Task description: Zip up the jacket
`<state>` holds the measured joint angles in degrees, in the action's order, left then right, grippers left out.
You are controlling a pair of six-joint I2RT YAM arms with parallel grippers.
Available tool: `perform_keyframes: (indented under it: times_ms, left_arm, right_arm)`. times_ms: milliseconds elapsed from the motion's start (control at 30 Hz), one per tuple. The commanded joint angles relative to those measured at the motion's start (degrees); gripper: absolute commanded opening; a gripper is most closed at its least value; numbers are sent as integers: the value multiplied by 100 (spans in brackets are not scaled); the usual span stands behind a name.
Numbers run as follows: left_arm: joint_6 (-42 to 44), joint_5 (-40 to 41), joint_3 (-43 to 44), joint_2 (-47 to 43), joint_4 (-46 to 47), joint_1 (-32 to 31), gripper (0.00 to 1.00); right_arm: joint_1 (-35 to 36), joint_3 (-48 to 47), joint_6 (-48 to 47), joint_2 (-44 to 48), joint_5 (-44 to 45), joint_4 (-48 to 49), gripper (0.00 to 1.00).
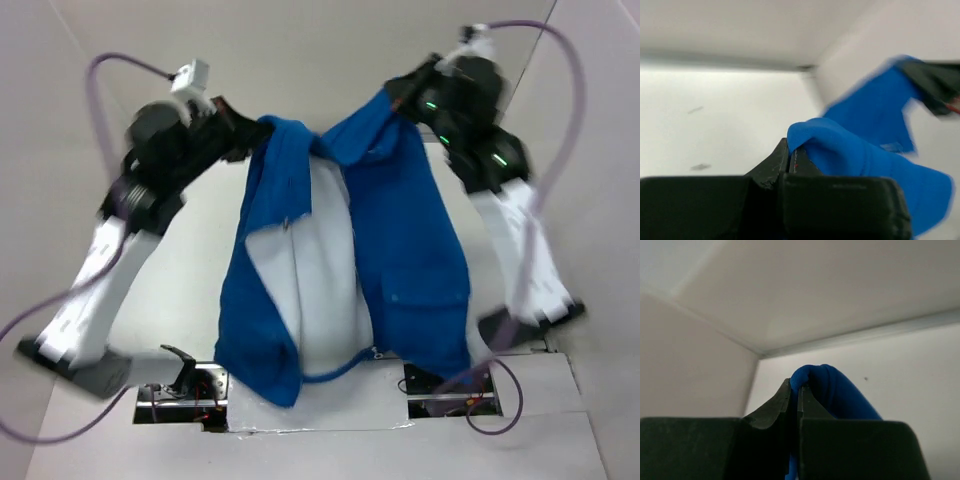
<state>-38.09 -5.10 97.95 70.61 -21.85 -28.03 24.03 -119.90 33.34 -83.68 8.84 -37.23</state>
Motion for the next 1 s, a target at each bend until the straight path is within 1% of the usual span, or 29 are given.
perform_keyframes:
  times_ms: [0, 33, 67, 100, 133, 167, 200, 233, 267, 300, 333, 367, 400, 433, 467, 500, 533, 567, 600, 633, 667, 700, 733, 767, 800, 833, 867, 900, 967]
  left_arm:
    - [-884, -288, -136, 1748, -796, 1516, 0]
    - [-876, -394, -110, 2076, -743, 1607, 0]
    - [-806, -456, -49, 2758, -699, 1686, 0]
    - [-658, -570, 126, 3122, -716, 1774, 8]
    - [-569, -753, 632, 3474, -785, 1801, 16]
    - [-438, -964, 951, 4243, -891, 1845, 23]
    - [-350, -1340, 1954, 4651, -1475, 1932, 49]
    - [-279, -1536, 2521, 5029, -1794, 1985, 58]
    - [-235, -1624, 2971, 5633, -2119, 2012, 60]
    - [-156, -1625, 3471, 5796, -2305, 2030, 68]
    - [-77, -1651, 3441, 5771, -2246, 2030, 88]
    - [-24, -1617, 3285, 5606, -2132, 2021, 99]
    - [37, -1625, 2630, 5395, -1966, 2012, 99]
    - [82, -1730, 2197, 4862, -1520, 2003, 99]
    - [134, -1766, 1819, 4587, -1350, 2003, 99]
    - [135, -1766, 1102, 4306, -1227, 1995, 99]
    - [135, -1705, 790, 3790, -1165, 1977, 99]
    - [117, -1574, 195, 3541, -1225, 1925, 99]
    - [74, -1494, -133, 3304, -1260, 1872, 99]
    - [47, -1441, -475, 2788, -1278, 1828, 99]
    - [64, -1423, -853, 2531, -1217, 1680, 99]
    - [-5, -1415, -1614, 2267, -1182, 1591, 99]
    - [-23, -1449, -2004, 1751, -1112, 1495, 99]
    - [-84, -1511, -2774, 1520, -929, 1302, 99]
    - [-163, -1642, -3129, 1308, -857, 1205, 99]
    - [-260, -1756, -3464, 932, -796, 1117, 99]
    - [-374, -1905, -4094, 780, -717, 916, 99]
    - [-471, -2115, -4413, 622, -394, 766, 99]
    - [-638, -2266, -5002, 366, -102, 458, 99]
  right_arm:
    - [-425, -155, 558, -2005, -469, -108, 0]
    - [-495, -244, 559, -2360, -610, -30, 0]
    - [-600, -323, 551, -2685, -777, 205, 0]
    - [-654, -602, 577, -3385, -1083, 251, 0]
    - [-689, -875, 594, -3766, -1156, 252, 0]
    - [-776, -1608, 586, -4118, -1217, 17, 7]
    - [-829, -1981, 507, -4748, -1323, -142, 34]
    - [-856, -2307, 480, -4946, -1367, -283, 49]
    - [-935, -2397, 437, -5034, -1446, -250, 72]
    - [-970, -2224, 323, -4905, -1551, -154, 92]
    - [-1005, -1918, 261, -4712, -1735, 21, 100]
    - [-1041, -1123, 208, -4206, -1789, 406, 100]
    - [-1041, -741, 16, -3931, -1807, 566, 100]
    - [-1015, -102, -125, -3676, -1711, 699, 100]
    - [-962, 148, -213, -3203, -1554, 639, 100]
    - [-910, 368, -501, -2990, -1413, 560, 100]
    - [-857, 640, -617, -2761, -1011, 464, 100]
    - [-726, 1217, -671, -2272, -746, 262, 100]
    - [-672, 1536, -680, -2015, -526, 182, 100]
    - [-611, 2418, -663, -1734, -271, 234, 100]
    - [-558, 2923, -619, -1113, -225, 312, 100]
    - [-479, 3389, -618, -820, -312, 418, 100]
    - [-470, 4307, -671, -503, -469, 654, 100]
    - [-435, 4726, -662, -4, -776, 699, 100]
    - [-434, 5043, -697, 210, -857, 735, 100]
    - [-356, 5681, -776, 429, -1110, 839, 100]
    - [-294, 5949, -838, 745, -1374, 893, 100]
    - [-268, 6169, -882, 870, -1550, 1006, 100]
    - [-188, 6662, -1057, 889, -2016, 1375, 100]
